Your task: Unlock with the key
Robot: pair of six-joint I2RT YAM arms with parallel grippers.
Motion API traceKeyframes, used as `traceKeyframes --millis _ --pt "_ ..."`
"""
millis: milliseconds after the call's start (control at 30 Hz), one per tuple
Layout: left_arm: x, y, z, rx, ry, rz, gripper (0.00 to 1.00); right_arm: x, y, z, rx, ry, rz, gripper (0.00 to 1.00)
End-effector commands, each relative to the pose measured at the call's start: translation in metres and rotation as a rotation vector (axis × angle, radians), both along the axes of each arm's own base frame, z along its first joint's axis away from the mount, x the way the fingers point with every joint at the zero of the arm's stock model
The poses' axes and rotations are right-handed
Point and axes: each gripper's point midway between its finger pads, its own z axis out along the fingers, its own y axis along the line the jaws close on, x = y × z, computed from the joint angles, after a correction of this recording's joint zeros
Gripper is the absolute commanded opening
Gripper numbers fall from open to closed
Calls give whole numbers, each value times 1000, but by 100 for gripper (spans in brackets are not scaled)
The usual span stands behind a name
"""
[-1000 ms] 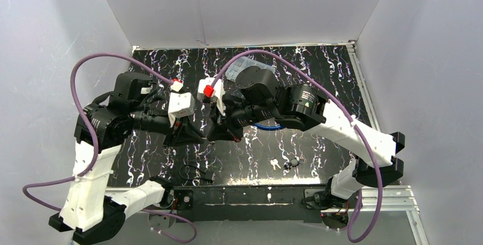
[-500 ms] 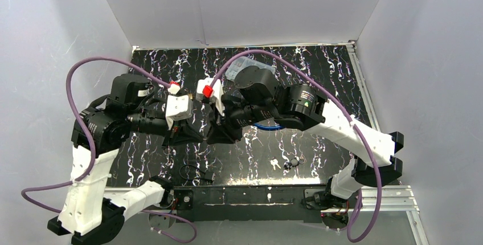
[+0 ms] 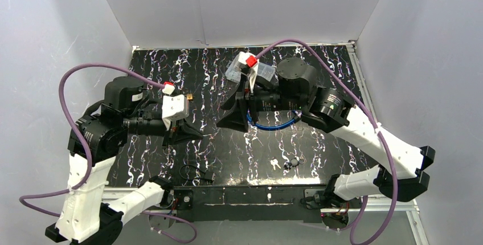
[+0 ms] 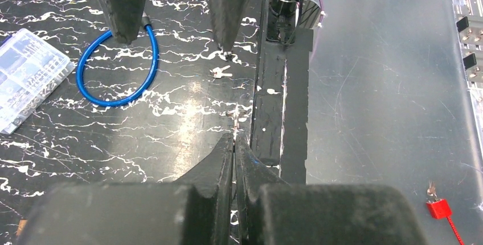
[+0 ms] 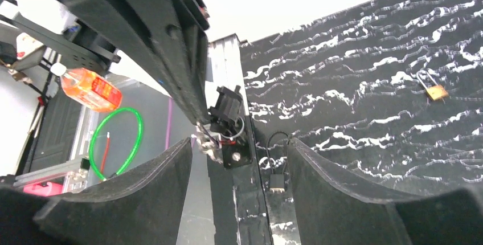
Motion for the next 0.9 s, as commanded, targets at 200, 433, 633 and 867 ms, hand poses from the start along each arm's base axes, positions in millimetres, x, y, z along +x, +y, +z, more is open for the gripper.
traceKeyframes --millis 200,433,633,867 --pt "11 -1 -6 10 8 40 0 -5 5 32 98 -38 36 70" --pt "12 -1 -2 8 3 51 0 -14 16 18 83 -23 99 70" --pt "17 -2 -5 14 12 70 0 -19 25 -2 59 -72 106 72" --pt "19 -5 -3 4 23 65 0 -18 29 -19 20 -79 98 51"
